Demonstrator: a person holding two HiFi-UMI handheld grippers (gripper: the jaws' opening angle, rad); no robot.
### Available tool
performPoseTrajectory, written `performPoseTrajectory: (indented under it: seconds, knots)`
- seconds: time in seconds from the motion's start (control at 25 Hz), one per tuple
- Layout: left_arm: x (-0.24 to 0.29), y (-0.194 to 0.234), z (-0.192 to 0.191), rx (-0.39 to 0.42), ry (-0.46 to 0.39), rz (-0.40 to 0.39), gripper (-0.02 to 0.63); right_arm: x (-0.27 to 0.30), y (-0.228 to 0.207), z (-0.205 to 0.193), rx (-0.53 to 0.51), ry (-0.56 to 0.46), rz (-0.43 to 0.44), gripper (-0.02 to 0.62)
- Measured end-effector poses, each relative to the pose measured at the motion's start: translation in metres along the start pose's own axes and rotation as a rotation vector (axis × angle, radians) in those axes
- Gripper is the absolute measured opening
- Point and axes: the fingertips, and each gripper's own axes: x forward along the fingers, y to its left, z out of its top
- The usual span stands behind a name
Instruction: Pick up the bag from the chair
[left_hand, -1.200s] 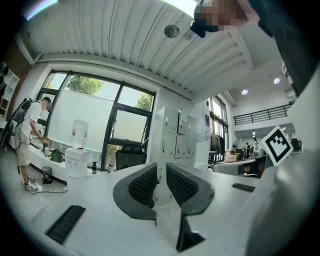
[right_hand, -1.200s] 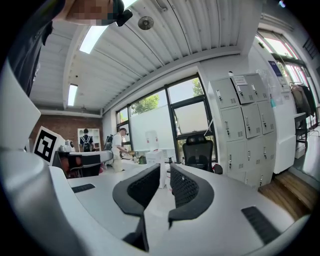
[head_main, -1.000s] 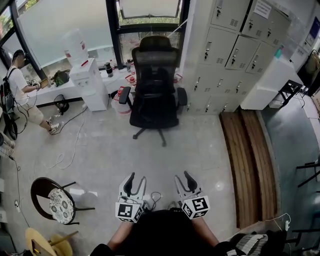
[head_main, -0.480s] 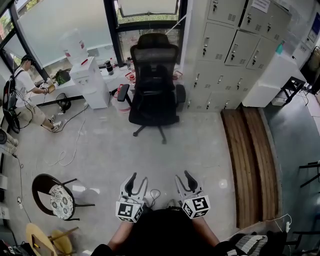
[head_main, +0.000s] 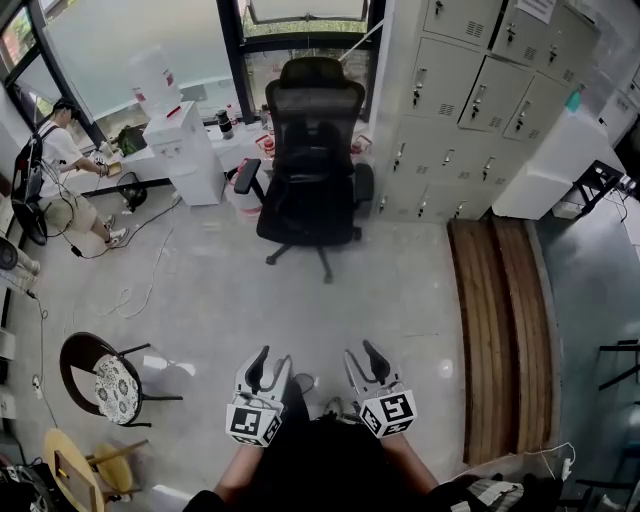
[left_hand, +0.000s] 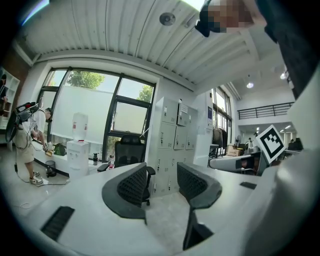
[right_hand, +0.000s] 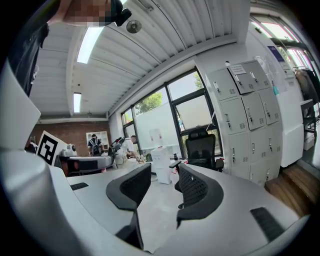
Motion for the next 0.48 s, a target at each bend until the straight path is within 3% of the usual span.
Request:
performPoseTrajectory:
  seconds: [0.28, 0.48]
  knots:
    - [0.05, 0.034, -0.003, -0.049, 0.0, -0.005, 0.172, 0.05, -0.019, 0.0, -0.008, 0.031, 0.005, 0.15]
    - [0.107, 0.084, 0.006, -0.066, -0.001, -0.022, 0.172, 0.118, -0.034, 0.011, -0.021, 0.049, -0.008, 0.15]
